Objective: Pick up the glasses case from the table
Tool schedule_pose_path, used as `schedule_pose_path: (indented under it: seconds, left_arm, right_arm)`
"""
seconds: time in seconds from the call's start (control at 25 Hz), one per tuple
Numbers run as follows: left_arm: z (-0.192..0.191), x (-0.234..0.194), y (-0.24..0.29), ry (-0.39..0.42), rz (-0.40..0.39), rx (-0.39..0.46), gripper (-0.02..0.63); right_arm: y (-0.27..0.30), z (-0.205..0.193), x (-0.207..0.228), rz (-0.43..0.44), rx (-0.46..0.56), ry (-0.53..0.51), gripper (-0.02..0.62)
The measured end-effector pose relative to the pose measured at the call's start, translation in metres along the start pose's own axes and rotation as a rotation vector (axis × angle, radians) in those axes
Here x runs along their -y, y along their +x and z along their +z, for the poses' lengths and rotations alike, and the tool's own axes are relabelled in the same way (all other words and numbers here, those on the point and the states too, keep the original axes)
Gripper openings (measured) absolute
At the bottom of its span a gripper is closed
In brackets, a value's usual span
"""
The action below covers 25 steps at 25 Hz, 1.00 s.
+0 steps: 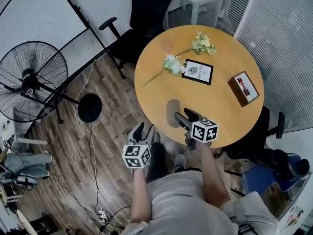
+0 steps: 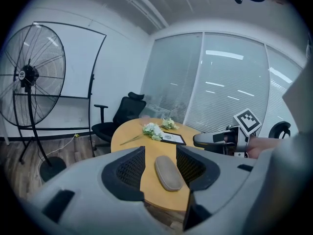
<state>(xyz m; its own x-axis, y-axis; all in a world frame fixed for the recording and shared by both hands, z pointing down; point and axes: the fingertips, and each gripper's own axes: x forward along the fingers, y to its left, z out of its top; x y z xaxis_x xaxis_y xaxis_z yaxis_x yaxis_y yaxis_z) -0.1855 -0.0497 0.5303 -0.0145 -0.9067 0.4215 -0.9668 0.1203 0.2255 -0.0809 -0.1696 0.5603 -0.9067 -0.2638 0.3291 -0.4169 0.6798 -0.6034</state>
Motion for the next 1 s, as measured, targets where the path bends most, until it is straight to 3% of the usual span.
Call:
schedule_pose_path:
  seconds: [0.56, 1.0]
  left_arm:
    - [0.005, -0.053, 0.072, -0.001, -0.117, -0.101, 0.183]
    - [0.014, -0.067, 0.137, 0.008, -0.280, -0.160, 0.183]
  right_arm:
    - [0.043, -0.015, 0.046, -0.167, -0.012, 0.094, 0.236]
    - [0.062, -0.016, 0.069, -0.282, -0.018, 0.121, 0.236]
